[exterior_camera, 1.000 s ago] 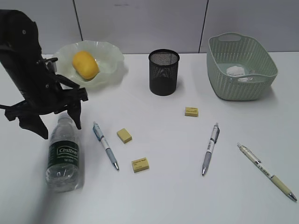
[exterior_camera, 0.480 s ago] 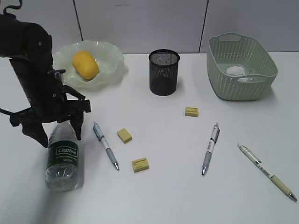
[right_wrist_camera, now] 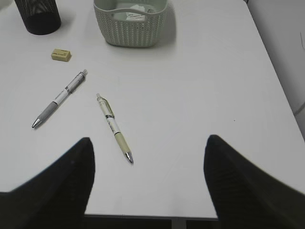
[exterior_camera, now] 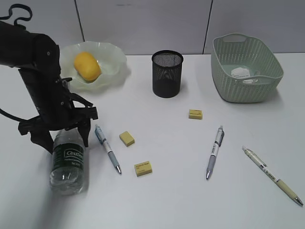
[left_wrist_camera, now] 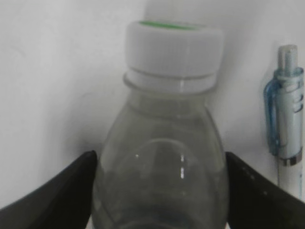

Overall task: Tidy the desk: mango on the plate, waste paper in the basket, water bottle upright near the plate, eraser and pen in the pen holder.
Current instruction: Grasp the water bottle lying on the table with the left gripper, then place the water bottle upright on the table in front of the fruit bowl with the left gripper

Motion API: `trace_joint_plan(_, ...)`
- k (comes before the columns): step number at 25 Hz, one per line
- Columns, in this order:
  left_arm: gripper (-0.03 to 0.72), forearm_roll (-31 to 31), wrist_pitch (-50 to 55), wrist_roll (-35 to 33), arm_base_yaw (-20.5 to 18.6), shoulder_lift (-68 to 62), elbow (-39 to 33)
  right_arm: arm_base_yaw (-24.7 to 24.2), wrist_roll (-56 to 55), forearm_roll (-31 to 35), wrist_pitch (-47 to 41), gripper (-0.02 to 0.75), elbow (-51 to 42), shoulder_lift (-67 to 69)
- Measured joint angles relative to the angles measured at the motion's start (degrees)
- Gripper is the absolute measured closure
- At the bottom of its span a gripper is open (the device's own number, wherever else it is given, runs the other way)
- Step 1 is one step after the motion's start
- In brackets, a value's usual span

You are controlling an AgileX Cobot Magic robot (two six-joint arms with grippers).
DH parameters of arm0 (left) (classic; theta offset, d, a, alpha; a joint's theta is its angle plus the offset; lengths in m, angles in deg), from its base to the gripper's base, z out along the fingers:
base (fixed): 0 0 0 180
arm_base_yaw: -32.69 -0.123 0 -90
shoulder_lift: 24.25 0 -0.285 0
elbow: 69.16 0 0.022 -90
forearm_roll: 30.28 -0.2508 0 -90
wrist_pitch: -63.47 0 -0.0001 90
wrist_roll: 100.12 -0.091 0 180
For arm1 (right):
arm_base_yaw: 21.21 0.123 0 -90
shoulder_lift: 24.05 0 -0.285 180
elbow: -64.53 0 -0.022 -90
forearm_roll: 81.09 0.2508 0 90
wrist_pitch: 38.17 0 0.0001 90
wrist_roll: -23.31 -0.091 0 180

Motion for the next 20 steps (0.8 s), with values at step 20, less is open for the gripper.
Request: trace_joint_plan(20,0.185,-4.9,1.88,-4.35,0.06,8.72,-0.07,0.0,0.0,0.0,0.0,0.174,0.0,0.0)
